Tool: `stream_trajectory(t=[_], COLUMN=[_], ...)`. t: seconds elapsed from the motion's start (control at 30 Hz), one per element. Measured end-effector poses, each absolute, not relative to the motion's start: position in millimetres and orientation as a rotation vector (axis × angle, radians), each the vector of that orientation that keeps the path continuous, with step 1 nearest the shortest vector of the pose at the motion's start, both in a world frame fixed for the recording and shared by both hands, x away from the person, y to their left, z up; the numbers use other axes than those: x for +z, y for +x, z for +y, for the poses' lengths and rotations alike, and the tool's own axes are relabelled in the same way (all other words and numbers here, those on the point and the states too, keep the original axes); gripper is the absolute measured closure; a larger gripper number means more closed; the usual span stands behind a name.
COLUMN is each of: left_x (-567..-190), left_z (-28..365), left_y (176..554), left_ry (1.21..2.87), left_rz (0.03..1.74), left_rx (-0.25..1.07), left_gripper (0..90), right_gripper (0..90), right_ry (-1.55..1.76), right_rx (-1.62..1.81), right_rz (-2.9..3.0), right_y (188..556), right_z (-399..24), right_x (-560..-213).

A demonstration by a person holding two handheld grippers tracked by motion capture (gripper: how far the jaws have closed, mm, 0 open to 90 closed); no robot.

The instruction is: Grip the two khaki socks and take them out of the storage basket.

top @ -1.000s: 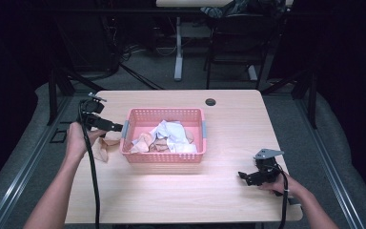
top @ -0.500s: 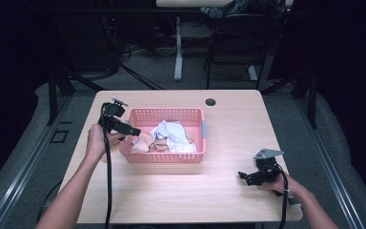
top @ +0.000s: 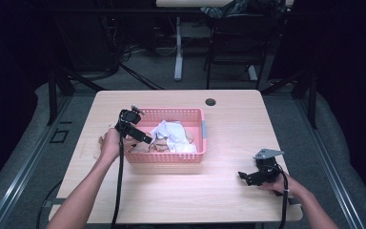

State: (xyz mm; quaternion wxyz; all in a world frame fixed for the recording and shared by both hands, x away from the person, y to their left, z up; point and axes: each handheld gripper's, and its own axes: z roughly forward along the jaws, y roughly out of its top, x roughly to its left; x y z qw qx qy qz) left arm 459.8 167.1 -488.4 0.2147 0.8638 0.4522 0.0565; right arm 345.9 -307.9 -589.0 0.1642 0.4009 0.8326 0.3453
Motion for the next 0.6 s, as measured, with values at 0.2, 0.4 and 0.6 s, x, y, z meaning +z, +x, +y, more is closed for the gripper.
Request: stream_trajectory(t=[0.2, 0.4, 0.6], left_x=[-499, -504, -508], left_z=[165, 164, 164], left_y=[463, 466, 469], left_ry=[2.421, 2.454, 2.485], left_rz=[1.287, 1.327, 1.353], left_rx=[0.141, 0.122, 0.128], left_gripper=[23.4, 37.0, 56.0], right_gripper=[0.0, 0.0, 0.0], right_ry=[1.143, 1.143, 1.142], right_rx=[0.985, 0.984, 0.981], right_rz=[2.373, 2.374, 2.374], right_y=[346, 346, 346], right_z=[-308, -308, -308], right_x=[-589, -589, -589])
